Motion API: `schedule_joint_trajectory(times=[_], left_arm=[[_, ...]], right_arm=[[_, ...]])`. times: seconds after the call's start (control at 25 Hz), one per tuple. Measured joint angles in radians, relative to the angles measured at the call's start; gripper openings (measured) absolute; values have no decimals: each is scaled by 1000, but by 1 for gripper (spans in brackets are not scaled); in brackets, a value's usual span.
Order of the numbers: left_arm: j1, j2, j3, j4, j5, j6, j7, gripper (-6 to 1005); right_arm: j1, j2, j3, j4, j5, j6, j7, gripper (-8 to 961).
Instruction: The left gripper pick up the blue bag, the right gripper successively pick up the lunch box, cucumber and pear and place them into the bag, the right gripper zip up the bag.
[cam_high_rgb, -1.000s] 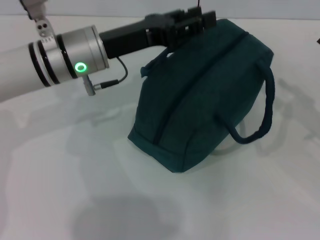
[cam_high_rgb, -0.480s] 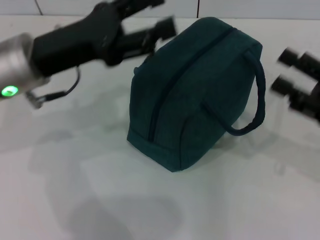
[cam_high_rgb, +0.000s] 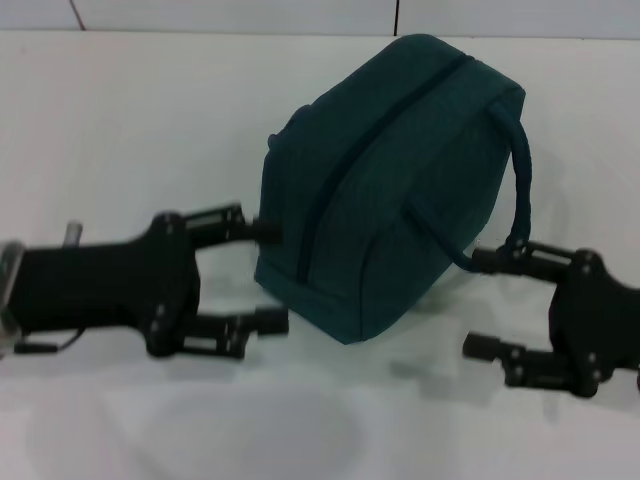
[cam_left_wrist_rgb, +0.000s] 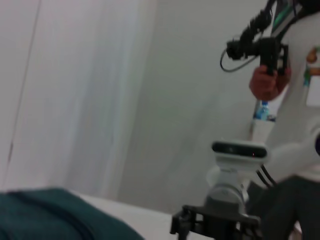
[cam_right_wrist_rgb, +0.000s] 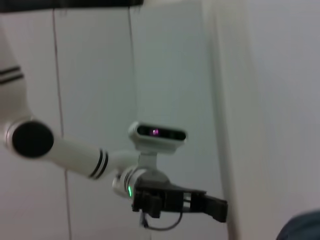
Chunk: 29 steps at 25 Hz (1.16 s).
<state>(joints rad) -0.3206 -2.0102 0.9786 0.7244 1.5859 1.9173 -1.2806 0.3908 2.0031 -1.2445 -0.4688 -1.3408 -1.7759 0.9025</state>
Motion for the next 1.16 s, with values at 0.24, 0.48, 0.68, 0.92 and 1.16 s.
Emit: schedule_joint_trajectory(times=[0.24, 0.48, 0.68, 0.92, 1.16], left_arm=[[42, -19, -5, -2, 54, 9, 51, 876], [55, -26, -3, -14, 55, 8, 78, 876], [48, -27, 1, -26, 56, 10, 81, 876], [45, -27, 2, -26, 57, 14, 82, 876], [45, -28, 2, -23, 57, 14, 82, 876]], right_arm=[[1, 7, -9, 15, -50, 33, -11, 737], [4, 7, -15, 16, -52, 29, -11, 738], [6, 8, -36, 7, -52, 31, -13, 738], [10, 8, -61, 5, -54, 47, -15, 829], [11, 8, -66, 4, -55, 50, -16, 872]])
